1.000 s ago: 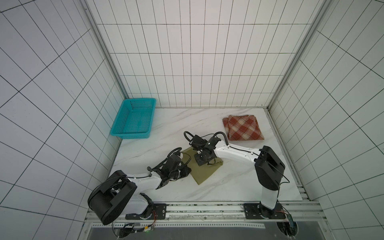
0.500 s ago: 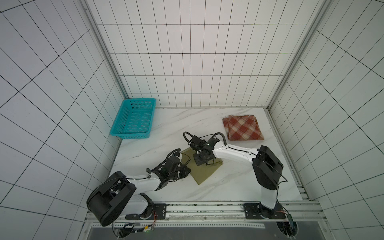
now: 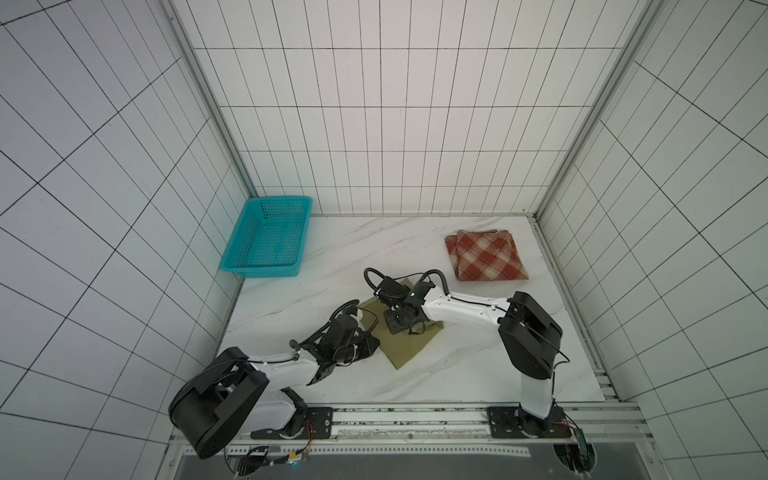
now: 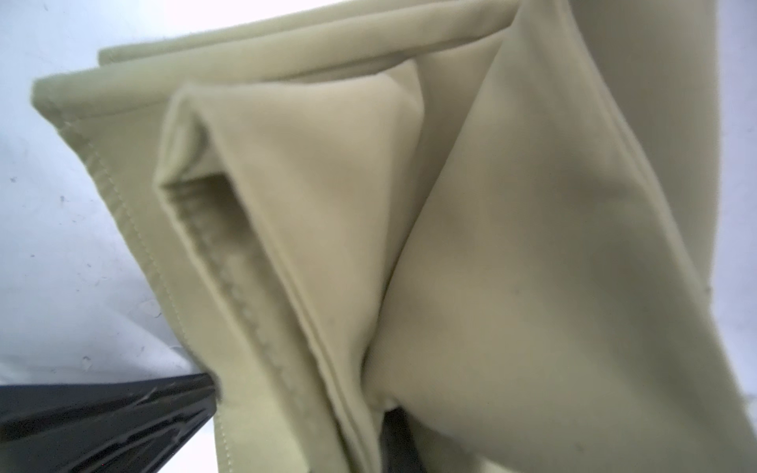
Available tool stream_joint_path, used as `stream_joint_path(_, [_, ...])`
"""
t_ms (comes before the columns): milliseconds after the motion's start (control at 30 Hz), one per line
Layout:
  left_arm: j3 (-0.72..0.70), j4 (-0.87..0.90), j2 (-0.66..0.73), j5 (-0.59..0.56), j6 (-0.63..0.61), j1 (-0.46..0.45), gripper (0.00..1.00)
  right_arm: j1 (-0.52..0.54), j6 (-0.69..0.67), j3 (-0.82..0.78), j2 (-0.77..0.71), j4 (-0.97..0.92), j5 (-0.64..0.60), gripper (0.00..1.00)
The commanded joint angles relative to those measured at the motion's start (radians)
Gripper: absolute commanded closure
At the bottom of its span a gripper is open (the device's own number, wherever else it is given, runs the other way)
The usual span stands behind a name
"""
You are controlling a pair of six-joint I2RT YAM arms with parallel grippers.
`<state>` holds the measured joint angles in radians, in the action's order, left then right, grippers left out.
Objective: Fold and stack skirts
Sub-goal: Fold the skirt at the center of the table.
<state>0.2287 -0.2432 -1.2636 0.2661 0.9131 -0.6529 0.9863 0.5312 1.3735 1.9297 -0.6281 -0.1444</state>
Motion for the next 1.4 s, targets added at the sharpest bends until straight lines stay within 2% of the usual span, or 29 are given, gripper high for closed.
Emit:
stream_joint_path(0, [-0.015,-0.007,0.038,-0.004,0.031,0.012,0.89,0.014,0.021,-0.048,0.022,0.031,0.006,0.96])
stream_joint_path(167, [-0.024,-0.016,0.094,0.043,0.068,0.057,0.89,0.014,0.023,-0.061,0.025,0.056,0.032,0.85])
stream_joint_path(433, [-0.025,0.058,0.197,0.041,0.074,0.088,0.89,0.014,0.033,-0.071,-0.018,0.105,0.085,0.63])
stream_joint_path(767, [-0.035,0.101,0.256,0.040,0.072,0.128,0.89,0.014,0.053,-0.085,-0.085,0.158,0.195,0.55])
stream_joint_path(967, [-0.001,0.123,0.248,0.048,0.040,0.136,0.89,0.011,0.067,-0.111,-0.182,0.166,0.229,0.54])
stream_joint_path(1100, [0.045,0.132,0.234,0.047,0.015,0.136,0.89,-0.021,0.068,-0.184,-0.282,0.187,0.220,0.53])
stream_joint_path(1200, [0.095,0.123,0.210,0.051,-0.006,0.136,0.88,-0.066,0.047,-0.266,-0.339,0.239,0.238,0.58])
stream_joint_path(1300, [0.151,0.096,0.161,0.062,-0.030,0.136,0.87,-0.122,0.032,-0.337,-0.368,0.292,0.275,0.72])
stream_joint_path(1367, [0.191,0.084,0.109,0.066,-0.038,0.137,0.87,-0.150,0.022,-0.380,-0.376,0.352,0.305,0.76])
